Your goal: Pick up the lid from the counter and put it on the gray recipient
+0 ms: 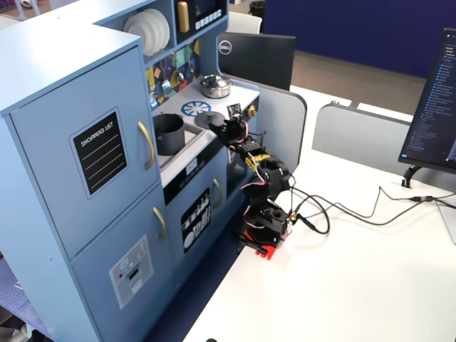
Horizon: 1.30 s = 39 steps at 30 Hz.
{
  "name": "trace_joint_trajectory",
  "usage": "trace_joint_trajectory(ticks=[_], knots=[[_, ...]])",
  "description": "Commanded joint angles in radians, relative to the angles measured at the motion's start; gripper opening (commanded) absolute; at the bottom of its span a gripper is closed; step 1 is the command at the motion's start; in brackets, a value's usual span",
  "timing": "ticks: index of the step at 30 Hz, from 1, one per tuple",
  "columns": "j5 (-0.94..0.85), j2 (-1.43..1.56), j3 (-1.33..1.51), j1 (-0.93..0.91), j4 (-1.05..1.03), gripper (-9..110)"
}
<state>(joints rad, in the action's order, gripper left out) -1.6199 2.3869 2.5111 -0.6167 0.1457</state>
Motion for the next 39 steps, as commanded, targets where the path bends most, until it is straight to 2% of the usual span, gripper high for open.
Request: trace_joint_trajectory(ticks=[1,7,23,30,35,39], knots=[[0.025,-0.106,-0.13,-0.018,0.072,21],[0.037,-0.222,-0.232,-0.017,0.094,23],[0.009,-0.469,-0.41,0.014,0.15,18],[-0.009,-0.545,-0.468,0.034,0.16,13],[-0.02,-0.572,-0.477,0.054,0.181,0],[0.0,-0.575,-0.486,0.064,0.199,0]])
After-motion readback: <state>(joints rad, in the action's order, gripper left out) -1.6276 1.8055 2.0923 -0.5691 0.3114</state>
